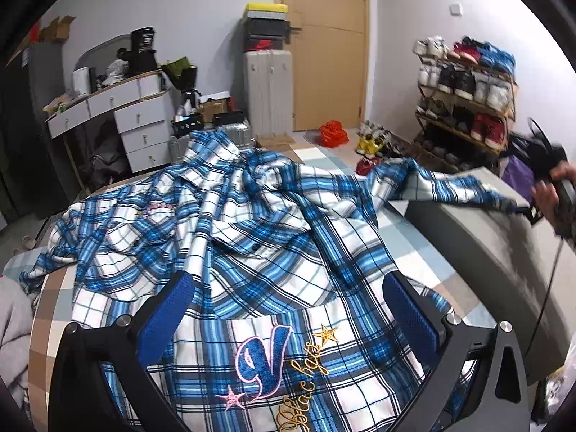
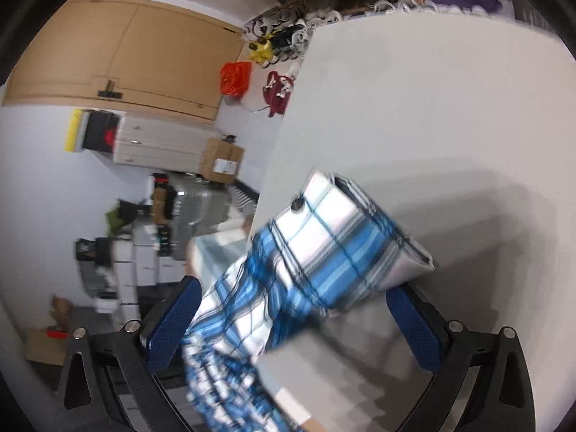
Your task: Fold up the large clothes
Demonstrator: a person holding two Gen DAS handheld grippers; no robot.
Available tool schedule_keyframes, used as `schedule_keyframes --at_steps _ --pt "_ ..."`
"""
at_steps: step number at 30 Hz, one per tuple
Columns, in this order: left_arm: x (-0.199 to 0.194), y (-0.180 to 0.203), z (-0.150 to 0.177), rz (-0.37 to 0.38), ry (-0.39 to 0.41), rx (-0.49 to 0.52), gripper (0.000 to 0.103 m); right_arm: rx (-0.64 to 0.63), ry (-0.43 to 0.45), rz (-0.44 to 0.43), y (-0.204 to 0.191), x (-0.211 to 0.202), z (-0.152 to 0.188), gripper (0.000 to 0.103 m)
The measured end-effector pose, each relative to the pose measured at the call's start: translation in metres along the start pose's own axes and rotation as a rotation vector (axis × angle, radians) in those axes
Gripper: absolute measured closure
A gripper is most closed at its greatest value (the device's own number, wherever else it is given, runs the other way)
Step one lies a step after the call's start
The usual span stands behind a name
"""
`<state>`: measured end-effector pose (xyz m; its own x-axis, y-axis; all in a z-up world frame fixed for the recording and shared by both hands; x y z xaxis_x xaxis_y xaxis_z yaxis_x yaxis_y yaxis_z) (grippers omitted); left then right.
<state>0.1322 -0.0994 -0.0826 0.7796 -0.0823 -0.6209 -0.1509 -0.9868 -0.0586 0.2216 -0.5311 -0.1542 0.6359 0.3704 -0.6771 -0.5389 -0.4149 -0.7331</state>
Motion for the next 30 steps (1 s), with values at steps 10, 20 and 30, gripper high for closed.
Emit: schedule_keyframes --at_steps 10,20,30 --pt "0.006 0.006 0.01 -0.037 -0.013 0.068 0.001 -0.298 0.101 0.249 -0.035 0.031 -0.019 0.096" --pt "0.011 0.017 0.016 -0.043 -0.02 0.107 0.001 -0.449 0.339 0.164 -0.093 -0.02 -0.052 0.098" --pt "0.019 0.03 -0.014 -0.004 0.043 0.151 0.001 -0.871 0.649 -0.21 -0.207 -0.144 -0.011 0.098"
Point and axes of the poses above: each gripper's, at about its wrist camera, not at the fingertips, and x roughly the way its jaws point, y to its right, z to its underside, the point moved 10 cm from there along x, roughly the way its jaws point, and after that the axes turned 5 degrees about -z, right-handed, at the moved point
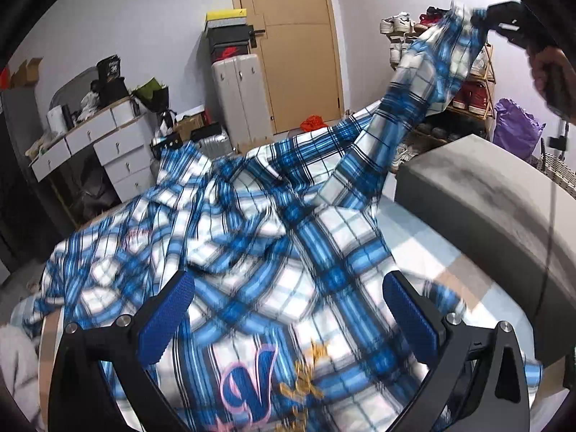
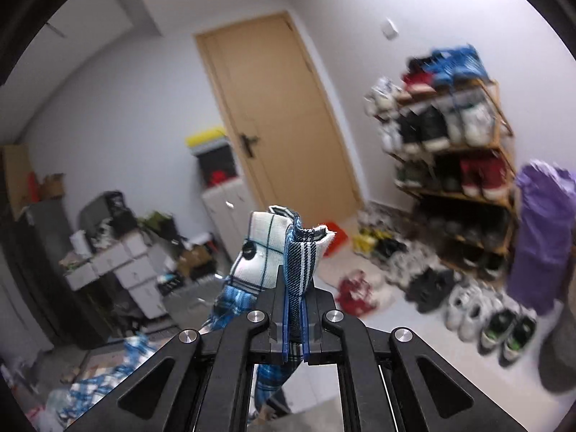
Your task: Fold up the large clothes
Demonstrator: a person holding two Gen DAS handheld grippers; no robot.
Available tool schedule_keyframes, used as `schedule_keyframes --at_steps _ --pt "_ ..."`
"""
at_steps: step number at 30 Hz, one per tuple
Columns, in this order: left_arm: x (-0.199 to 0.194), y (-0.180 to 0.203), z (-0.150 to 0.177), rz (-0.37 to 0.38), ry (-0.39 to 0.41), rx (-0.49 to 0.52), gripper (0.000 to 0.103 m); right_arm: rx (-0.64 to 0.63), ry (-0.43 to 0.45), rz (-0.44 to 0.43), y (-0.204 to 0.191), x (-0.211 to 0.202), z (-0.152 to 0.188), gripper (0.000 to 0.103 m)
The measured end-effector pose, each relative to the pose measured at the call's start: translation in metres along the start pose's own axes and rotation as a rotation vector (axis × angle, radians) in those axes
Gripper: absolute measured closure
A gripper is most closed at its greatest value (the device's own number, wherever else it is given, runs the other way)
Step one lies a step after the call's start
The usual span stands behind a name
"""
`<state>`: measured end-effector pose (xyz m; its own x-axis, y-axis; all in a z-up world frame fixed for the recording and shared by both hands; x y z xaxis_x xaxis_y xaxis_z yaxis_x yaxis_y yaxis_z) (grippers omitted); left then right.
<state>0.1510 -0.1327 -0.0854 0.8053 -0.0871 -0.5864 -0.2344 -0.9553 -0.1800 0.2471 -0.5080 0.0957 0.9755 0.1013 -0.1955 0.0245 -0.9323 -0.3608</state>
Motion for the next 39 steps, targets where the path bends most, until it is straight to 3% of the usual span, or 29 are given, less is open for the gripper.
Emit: schedule_keyframes --at_steps 3,7,10,14,17,20,25,28,29,30,32,34,37,39 --pt "0.009 0.003 -0.02 0.066 0.005 -0.033 0.001 0.002 0.046 -0.052 -0.008 -0.019 -0.011 0.098" --pt "0.02 0.012 -0.05 0.132 0.012 -0.057 0.001 0.036 0.035 -0.128 -0.007 -0.035 0.005 0.098" --pt "0.032 0.033 -0.073 0.188 -0.005 -0.031 0.001 0.145 -0.011 -0.133 0.024 -0.039 0.042 0.098" --pt "0.053 0.076 -0.076 0.231 -0.053 0.106 0.001 0.306 -0.114 -0.034 0.089 -0.037 0.107 0.098" --pt "0.067 0.107 -0.062 0.228 -0.102 0.243 0.001 0.396 -0.13 0.017 0.128 -0.046 0.133 0.098" --pt "0.085 0.126 -0.055 0.136 -0.107 0.393 0.001 0.369 -0.124 0.017 0.135 -0.049 0.13 0.098" --pt "0.112 0.127 -0.056 0.029 -0.114 0.512 0.001 0.294 -0.126 -0.019 0.119 -0.055 0.125 0.098" --pt "0.119 0.122 -0.054 0.044 -0.094 0.529 0.002 0.254 -0.146 -0.021 0.117 -0.054 0.127 0.098" --pt "0.121 0.121 -0.054 0.055 -0.092 0.528 0.016 0.245 -0.153 -0.015 0.118 -0.055 0.131 0.098" --pt "0.122 0.121 -0.054 0.062 -0.098 0.531 0.052 0.229 -0.166 0.002 0.121 -0.053 0.134 0.098" --pt "0.132 0.118 -0.047 0.122 -0.183 0.493 0.102 0.191 -0.208 0.047 0.127 -0.049 0.144 0.098" --pt "0.129 0.118 -0.044 0.187 -0.205 0.441 0.102 0.174 -0.244 0.079 0.132 -0.045 0.152 0.097" --pt "0.104 0.109 -0.052 0.195 -0.09 0.422 0.102 0.245 -0.307 0.114 0.146 -0.038 0.165 0.097" --pt "0.089 0.107 -0.05 0.224 -0.071 0.411 0.102 0.306 -0.364 0.132 0.153 -0.034 0.175 0.092"
Point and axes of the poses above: each gripper's, at about its wrist camera, not at the fingertips, and x roughly the way its jaws point, y to its right, z to its underside, the point moved 10 cm from there along x, roughly the way its jaws point, and after that the axes turned 5 degrees about -z, right-handed, at the moved point
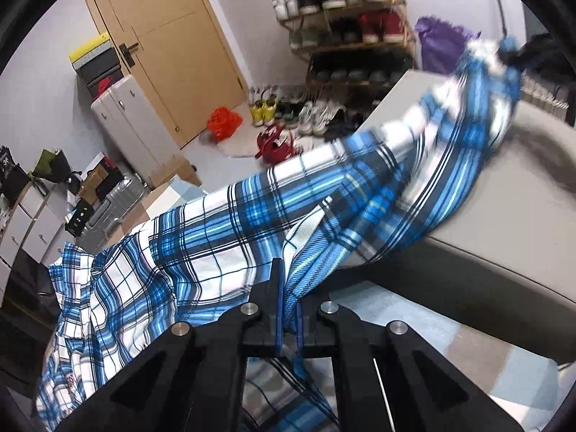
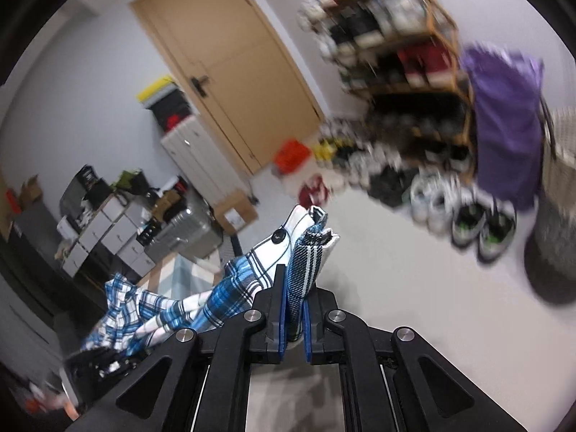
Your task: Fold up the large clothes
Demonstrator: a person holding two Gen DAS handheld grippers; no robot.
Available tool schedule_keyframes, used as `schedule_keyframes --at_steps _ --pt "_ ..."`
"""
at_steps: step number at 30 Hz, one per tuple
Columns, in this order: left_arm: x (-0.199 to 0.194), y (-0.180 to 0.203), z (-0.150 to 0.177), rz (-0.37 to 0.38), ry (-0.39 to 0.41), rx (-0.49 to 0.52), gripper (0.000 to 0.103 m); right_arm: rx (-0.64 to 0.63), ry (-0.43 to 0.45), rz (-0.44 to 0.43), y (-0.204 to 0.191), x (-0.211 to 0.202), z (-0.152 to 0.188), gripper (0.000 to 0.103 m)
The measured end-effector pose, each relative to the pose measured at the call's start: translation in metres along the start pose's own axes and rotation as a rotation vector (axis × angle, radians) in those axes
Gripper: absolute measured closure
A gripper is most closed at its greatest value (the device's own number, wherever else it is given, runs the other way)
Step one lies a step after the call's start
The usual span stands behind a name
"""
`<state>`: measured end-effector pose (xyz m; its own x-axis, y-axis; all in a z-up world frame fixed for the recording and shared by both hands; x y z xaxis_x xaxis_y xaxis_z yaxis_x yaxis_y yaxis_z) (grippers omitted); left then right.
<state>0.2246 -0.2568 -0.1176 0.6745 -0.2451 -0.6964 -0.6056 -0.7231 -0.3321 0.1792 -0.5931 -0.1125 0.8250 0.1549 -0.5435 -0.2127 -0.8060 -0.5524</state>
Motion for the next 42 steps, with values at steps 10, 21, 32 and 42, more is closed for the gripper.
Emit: schedule_keyframes --at_steps 10,21,32,42 --pt "-0.028 0.031 0.044 -0.066 0.091 0.237 0.102 0.346 -0.122 -0.01 0.025 -0.01 0.028 0.009" --pt "-0.019 0.031 0.037 -0.163 0.161 0.392 0.102 0.222 -0.49 0.055 -0.096 0.066 0.068 0.009" --pt "-0.022 0.032 0.033 -0.121 0.182 0.354 0.102 0.117 -0.666 0.506 -0.07 0.119 0.081 0.096" --pt "-0.029 0.029 0.019 -0.122 0.224 0.301 0.097 -0.061 -0.202 0.171 -0.14 0.075 -0.016 0.101"
Point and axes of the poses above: each gripper's, at about its wrist camera, not at the fingertips, and x roughly the way its jaws point, y to its right, z to its underside, the point moved 10 cm from there along x, roughly the way its jaws point, and after that the axes turned 5 degrees about -z, right-handed, at the moved point
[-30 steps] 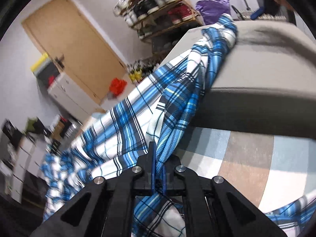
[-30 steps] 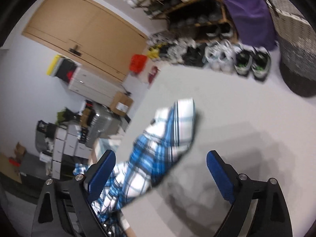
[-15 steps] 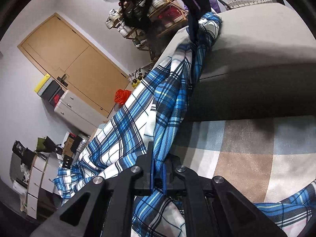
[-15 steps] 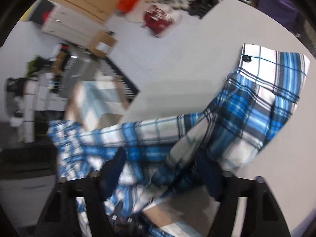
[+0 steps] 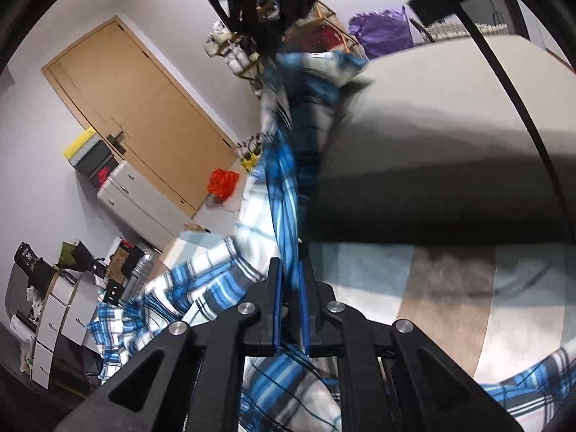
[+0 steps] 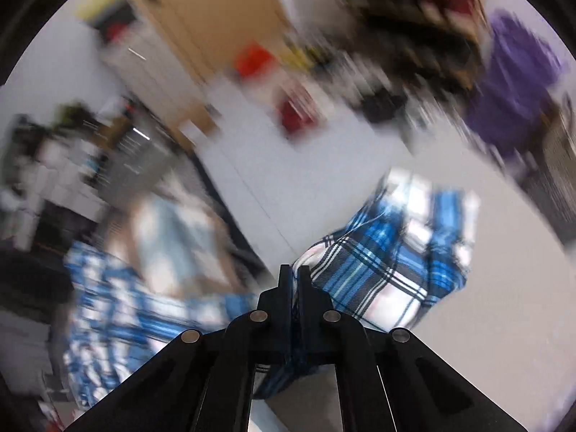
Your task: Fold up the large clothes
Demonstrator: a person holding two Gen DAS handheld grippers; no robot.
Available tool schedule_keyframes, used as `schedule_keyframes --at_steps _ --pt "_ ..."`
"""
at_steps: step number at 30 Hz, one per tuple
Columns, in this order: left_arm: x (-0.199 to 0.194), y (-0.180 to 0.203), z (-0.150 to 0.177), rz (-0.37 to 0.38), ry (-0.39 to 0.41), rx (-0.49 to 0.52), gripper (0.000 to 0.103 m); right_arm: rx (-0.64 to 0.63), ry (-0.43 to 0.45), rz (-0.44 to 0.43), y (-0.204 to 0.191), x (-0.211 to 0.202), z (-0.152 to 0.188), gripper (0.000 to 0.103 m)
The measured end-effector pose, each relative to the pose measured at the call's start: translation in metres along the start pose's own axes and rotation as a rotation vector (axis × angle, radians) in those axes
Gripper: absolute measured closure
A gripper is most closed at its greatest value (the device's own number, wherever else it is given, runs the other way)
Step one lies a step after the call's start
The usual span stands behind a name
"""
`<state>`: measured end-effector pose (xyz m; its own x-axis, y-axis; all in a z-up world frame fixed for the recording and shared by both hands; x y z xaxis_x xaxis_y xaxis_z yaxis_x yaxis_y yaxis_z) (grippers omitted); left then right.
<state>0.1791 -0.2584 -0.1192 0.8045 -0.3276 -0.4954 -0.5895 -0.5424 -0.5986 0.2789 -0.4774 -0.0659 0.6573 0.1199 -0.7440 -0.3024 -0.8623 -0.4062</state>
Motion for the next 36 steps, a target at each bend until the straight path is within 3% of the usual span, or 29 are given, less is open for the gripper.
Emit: schedule_keyframes --at_steps 4,6,7,11,14,17,18,20,22,23,24,26,27,29,30,33,36 --pt "-0.004 -0.004 -0.006 0.036 0.011 -0.045 0.097 -0.013 0.181 -0.165 -0.002 -0.058 -0.001 0.1" --pt "-0.008 -0.004 -0.006 0.067 0.015 -0.071 0.097 0.003 0.253 -0.262 0.014 -0.09 0.017 0.1" --pt "-0.012 -0.002 -0.005 0.101 0.023 -0.089 0.097 0.017 0.279 -0.271 0.021 -0.097 0.03 0.1" --pt "-0.019 0.009 -0.001 0.165 0.026 -0.082 0.097 0.162 0.201 -0.211 0.092 -0.083 0.102 0.1" --pt "-0.019 0.018 0.003 0.169 0.004 -0.038 0.097 0.37 0.036 -0.159 0.152 -0.043 0.154 0.1" --pt "-0.021 0.021 0.004 0.161 -0.008 -0.015 0.097 0.388 0.024 -0.143 0.171 -0.038 0.158 0.101" --pt "-0.021 0.02 0.004 0.163 -0.009 -0.015 0.097 0.346 0.038 -0.095 0.175 -0.047 0.153 0.101" --pt "-0.022 0.02 0.003 0.163 -0.014 -0.01 0.097 0.257 0.088 -0.098 0.168 -0.063 0.139 0.097" --pt "-0.022 0.019 0.003 0.168 -0.019 -0.014 0.097 0.071 0.163 -0.031 0.147 -0.087 0.119 0.083" --pt "-0.022 0.018 0.003 0.168 -0.022 -0.017 0.097 -0.098 0.216 0.014 0.123 -0.099 0.109 0.045" --pt "-0.022 0.017 0.003 0.167 -0.026 -0.018 0.097 -0.208 0.246 0.04 0.102 -0.107 0.107 0.0" --pt "-0.02 0.016 0.006 0.166 -0.035 -0.025 0.097 -0.473 0.329 0.091 0.059 -0.116 0.108 0.0" --pt "-0.02 0.015 0.006 0.167 -0.041 -0.03 0.097 -0.619 0.325 0.111 0.035 -0.108 0.116 0.0" --pt "-0.018 0.014 0.008 0.175 -0.05 -0.05 0.097 -0.746 0.237 0.113 0.001 -0.077 0.131 0.0" --pt "-0.018 0.014 0.009 0.176 -0.057 -0.056 0.097 -0.786 0.151 0.095 -0.009 -0.052 0.141 0.0" --pt "-0.015 0.015 0.011 0.202 -0.079 -0.082 0.097 -0.813 0.052 0.171 -0.013 -0.013 0.146 0.001" --pt "-0.009 0.017 0.014 0.209 -0.111 -0.109 0.097 -0.751 -0.094 0.103 -0.002 0.02 0.154 0.001"
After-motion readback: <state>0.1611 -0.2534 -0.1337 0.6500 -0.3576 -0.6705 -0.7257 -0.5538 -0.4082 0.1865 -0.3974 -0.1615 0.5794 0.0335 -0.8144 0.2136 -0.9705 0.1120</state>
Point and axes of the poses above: each gripper's, at about its wrist camera, not at the fingertips, and x roughly the way its jaws point, y to its right, z to its underside, the point moved 10 cm from there along x, roughly the way its jaws point, and after that the axes turned 5 degrees about -z, right-handed, at the moved point
